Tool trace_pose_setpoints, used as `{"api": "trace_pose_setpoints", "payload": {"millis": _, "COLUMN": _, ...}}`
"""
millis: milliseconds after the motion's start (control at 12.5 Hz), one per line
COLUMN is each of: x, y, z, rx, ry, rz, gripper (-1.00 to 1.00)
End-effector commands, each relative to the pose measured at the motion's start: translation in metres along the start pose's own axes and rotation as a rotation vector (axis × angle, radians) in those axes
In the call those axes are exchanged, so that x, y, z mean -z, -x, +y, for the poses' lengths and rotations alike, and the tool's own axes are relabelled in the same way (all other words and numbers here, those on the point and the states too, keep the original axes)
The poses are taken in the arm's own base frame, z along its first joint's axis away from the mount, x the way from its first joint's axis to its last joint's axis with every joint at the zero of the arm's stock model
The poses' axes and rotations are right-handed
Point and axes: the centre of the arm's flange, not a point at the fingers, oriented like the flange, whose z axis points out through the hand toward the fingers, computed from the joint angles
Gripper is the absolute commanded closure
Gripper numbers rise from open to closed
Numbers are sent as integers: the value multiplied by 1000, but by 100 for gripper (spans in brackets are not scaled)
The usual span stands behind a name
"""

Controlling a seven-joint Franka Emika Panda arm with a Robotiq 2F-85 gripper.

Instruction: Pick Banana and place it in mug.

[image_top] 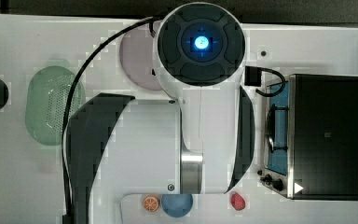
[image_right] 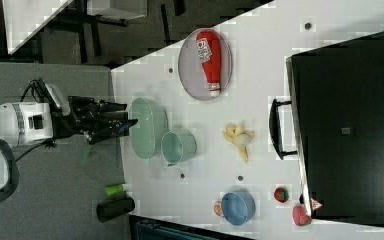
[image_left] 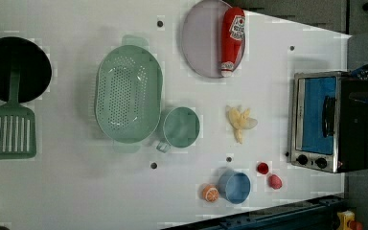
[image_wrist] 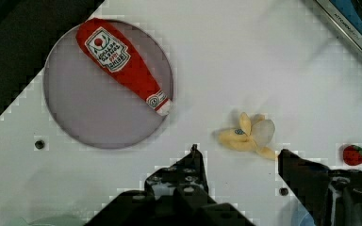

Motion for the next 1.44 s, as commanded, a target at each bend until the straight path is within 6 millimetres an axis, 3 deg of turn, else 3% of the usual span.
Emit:
{"api": "trace_pose_setpoints", "payload": {"millis": 80, "x": 20, "y": 28, "z": 91, "rx": -71, "ry": 5, "rz": -60, "gripper": -57}}
{"api": "trace_pose_setpoints", "payload": {"millis": 240, "x": 16, "y": 29, "z": 91, "rx": -70, "ry": 11, "rz": -66, "gripper": -99}}
{"api": "trace_pose_setpoints", "payload": {"millis": 400, "x": 3, "y": 29, "z": 88, "rx": -65, "ry": 29, "rz": -81, "gripper": -100}}
{"api": "trace_pose_setpoints", "payload": {"millis": 560, "x": -23, "y": 28, "z": 82, "rx": -33, "ry": 44, "rz": -94, "gripper": -100}}
{"api": "trace_pose_setpoints", "payload": {"millis": 1120, "x": -163, "y": 12, "z": 61, "rx": 347, "ry": 30, "rz": -81, "gripper": -100}}
{"api": "trace_pose_setpoints", "payload": {"millis": 1440, "x": -242, "y": 16, "z": 61, "rx": 647, "ry": 23, "rz": -72, "gripper": -100}}
